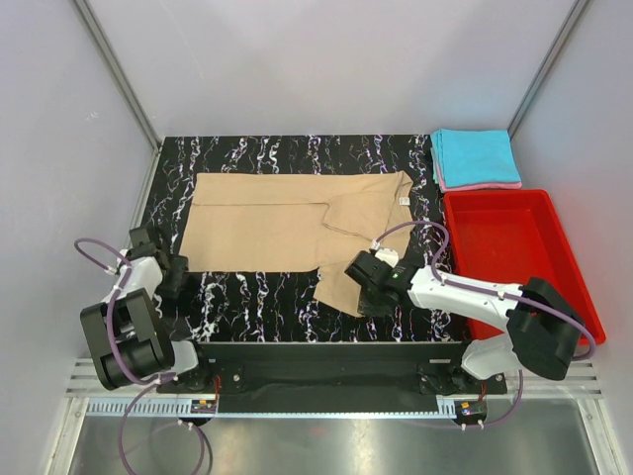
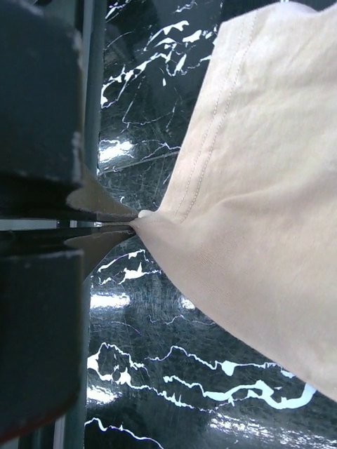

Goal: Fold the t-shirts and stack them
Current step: Fold the tshirt

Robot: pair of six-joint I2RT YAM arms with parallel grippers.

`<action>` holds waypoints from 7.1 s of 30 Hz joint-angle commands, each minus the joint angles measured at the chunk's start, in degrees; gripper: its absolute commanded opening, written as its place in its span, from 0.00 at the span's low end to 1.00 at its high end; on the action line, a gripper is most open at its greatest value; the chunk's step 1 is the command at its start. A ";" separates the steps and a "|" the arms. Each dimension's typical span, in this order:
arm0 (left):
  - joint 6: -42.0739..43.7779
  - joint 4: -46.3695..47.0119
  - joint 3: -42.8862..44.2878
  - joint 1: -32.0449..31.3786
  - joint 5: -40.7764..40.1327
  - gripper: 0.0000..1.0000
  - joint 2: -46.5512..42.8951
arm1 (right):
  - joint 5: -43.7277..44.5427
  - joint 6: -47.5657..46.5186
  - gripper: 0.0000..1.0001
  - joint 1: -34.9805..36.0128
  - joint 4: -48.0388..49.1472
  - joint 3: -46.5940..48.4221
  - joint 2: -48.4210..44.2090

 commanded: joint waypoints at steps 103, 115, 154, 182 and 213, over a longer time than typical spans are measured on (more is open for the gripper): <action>2.12 -3.61 53.97 -7.47 -0.53 0.00 44.51 | -1.58 -48.84 0.01 -38.00 -18.12 79.29 49.30; 5.02 -4.04 55.20 -7.65 -2.72 0.49 40.56 | 0.44 -46.21 0.30 -38.35 -21.53 87.28 53.87; 17.68 -12.30 42.63 -14.07 -7.64 0.51 37.75 | -1.31 -33.54 0.31 -39.05 -3.79 30.96 27.86; 20.66 -6.68 34.64 -16.52 20.21 0.75 18.50 | -9.05 -10.88 0.50 -32.99 1.64 40.44 27.41; 25.76 -5.97 28.57 -19.34 23.82 0.76 11.82 | -26.71 -2.69 0.51 -28.95 34.26 52.83 48.16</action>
